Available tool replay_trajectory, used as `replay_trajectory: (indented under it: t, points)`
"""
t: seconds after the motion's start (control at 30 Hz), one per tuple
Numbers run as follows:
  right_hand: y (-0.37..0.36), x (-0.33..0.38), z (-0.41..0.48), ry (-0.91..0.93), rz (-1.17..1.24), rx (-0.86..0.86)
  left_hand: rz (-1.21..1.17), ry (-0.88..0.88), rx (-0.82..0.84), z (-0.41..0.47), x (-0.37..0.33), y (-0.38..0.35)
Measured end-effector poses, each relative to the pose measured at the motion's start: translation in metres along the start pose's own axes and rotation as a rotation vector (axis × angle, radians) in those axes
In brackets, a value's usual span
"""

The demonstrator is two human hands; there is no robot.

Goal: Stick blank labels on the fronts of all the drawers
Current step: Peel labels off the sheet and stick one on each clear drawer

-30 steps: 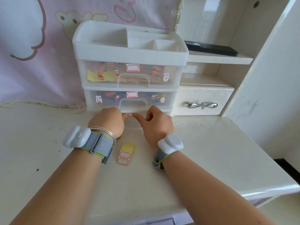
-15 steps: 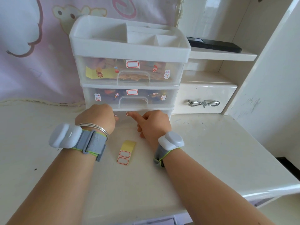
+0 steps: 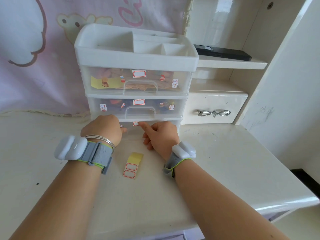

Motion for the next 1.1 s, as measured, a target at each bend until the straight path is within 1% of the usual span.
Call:
replay_trajectory:
  t: [0.2, 0.33, 0.4, 0.57, 0.77, 0.87, 0.93, 1.03, 1.1]
  points:
    - [-0.004, 0.003, -0.002, 0.053, -0.024, 0.045, -0.055, 0.007, 0.026, -0.001, 0.0, 0.0]
    - [-0.004, 0.005, -0.003, 0.067, -0.075, 0.033, -0.053, -0.004, 0.015, -0.001, 0.0, 0.0]
    - [-0.004, 0.005, -0.002, 0.054, -0.06, 0.036, -0.063, 0.001, 0.018, -0.001, 0.0, 0.0]
    - [-0.002, 0.002, -0.001, 0.013, 0.092, 0.052, -0.101, 0.011, 0.04, 0.0, 0.002, -0.001]
    - [-0.001, 0.0, 0.0, 0.033, 0.02, 0.031, -0.136, 0.016, 0.055, 0.003, 0.003, -0.004]
    - [0.001, 0.001, 0.0, 0.08, -0.045, 0.121, -0.12, 0.017, 0.055, 0.003, 0.004, -0.004]
    - [0.004, 0.002, -0.002, 0.12, -0.041, 0.205, -0.111, 0.021, 0.062, 0.004, 0.006, -0.004]
    - [0.005, 0.009, -0.008, 0.192, -0.022, 0.387, -0.12, 0.014, 0.06, 0.005, 0.007, -0.004]
    - [0.001, 0.016, -0.016, 0.262, -0.064, 0.538, -0.106, 0.011, 0.047, 0.004, 0.007, -0.002]
Point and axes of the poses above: each hand's wrist, its own z-axis towards the middle knuckle, its own y-axis out of the back of the hand, x = y × z, the point moved 5 cm from there along z, towards the middle knuckle
